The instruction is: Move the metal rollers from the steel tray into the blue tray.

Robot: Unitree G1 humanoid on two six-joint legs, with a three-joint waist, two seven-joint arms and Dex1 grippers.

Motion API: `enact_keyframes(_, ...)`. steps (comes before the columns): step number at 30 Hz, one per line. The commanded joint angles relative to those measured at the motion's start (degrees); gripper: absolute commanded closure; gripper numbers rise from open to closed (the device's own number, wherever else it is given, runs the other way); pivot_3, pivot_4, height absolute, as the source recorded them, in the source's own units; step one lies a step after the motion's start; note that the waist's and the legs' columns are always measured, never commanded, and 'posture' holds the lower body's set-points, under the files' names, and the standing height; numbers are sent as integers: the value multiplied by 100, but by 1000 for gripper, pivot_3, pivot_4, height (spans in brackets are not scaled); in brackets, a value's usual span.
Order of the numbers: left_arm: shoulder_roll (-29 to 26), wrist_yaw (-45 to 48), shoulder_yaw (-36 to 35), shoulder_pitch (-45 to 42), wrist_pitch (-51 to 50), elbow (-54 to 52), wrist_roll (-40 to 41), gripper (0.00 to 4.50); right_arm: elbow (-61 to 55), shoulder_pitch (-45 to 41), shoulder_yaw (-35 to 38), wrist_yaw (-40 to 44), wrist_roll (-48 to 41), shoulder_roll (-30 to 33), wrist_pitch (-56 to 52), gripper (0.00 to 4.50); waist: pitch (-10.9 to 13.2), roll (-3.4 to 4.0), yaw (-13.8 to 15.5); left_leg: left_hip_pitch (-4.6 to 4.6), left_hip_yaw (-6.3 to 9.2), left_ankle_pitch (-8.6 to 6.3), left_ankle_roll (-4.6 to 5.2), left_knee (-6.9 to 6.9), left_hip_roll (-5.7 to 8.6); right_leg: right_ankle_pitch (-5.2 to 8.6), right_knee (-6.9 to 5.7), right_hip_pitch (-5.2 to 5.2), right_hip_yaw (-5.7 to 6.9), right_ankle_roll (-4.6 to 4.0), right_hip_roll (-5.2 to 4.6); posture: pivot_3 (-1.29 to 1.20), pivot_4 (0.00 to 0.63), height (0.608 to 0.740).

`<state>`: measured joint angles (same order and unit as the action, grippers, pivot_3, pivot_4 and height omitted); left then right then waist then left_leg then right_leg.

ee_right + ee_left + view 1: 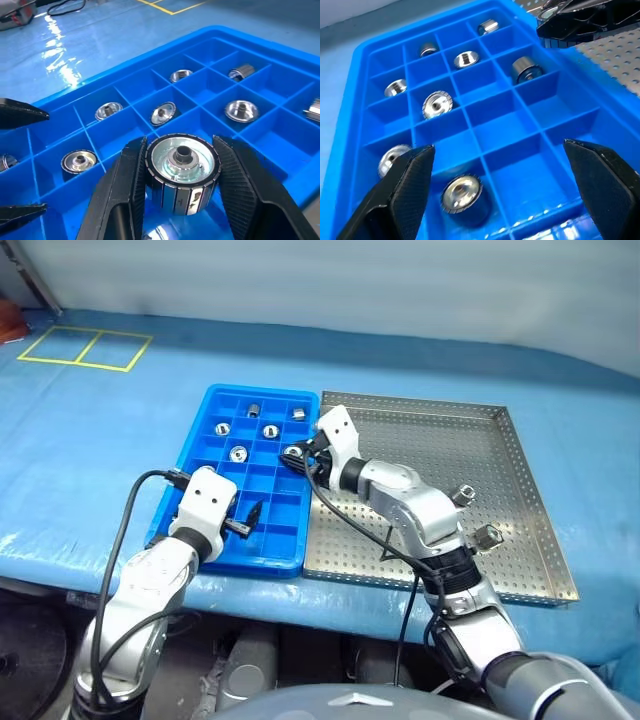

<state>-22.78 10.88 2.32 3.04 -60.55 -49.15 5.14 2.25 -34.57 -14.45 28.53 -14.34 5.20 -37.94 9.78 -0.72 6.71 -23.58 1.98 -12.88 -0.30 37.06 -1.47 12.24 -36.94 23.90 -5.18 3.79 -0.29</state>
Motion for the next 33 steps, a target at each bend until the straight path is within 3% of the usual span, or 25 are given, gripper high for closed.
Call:
enact_keyframes(1, -50, -62, 16, 69, -53, -279, -61, 0, 321, -239, -19, 100, 82, -170, 422, 2817, 0, 0, 81, -1, 0, 1, -1, 0, 0, 3, 0, 1, 1, -4, 0, 475, 150, 740)
enact_keyframes(14, -35, -62, 100, 71, -30, -239, 0, 0, 1230, -374, -79, 201, 370, -349, 660, 2817, 0, 1, 474, -5, 28, 11, -40, -14, -9, 26, -1, 2, 51, -37, -2, 481, 150, 740)
enact_keyframes(15, -38, -52, 106, 59, -26, -234, 6, 0, 1207, -359, -78, 197, 395, -340, 704, 2095, 1, 1, 500, -6, 34, 12, -43, -16, -10, 26, -1, 3, 57, -37, -2, 479, 150, 740)
enact_keyframes(17, -24, -19, 157, 10, 25, -186, 34, 0, 972, -289, 32, 121, 394, -337, 851, 1534, 1, 1, 534, -9, 46, 13, -48, -19, -11, 25, -2, 3, 71, -37, -1, 473, 150, 740)
enact_keyframes(24, 166, 245, 474, -320, 445, 74, 249, 0, -378, 141, 328, -32, 322, 92, 511, 1534, 1, 3, 625, -21, 80, 14, -63, -19, -10, 26, 2, -2, 106, -38, -2, 408, 150, 740)
enact_keyframes(33, 576, 826, 1240, -1418, 1306, 1216, 464, 0, -2902, 1534, 1090, -629, 512, 1513, -1135, 1534, -2, 8, 573, -35, 88, 17, -70, -3, -4, 43, 7, -4, 112, -65, -8, 223, 150, 740)
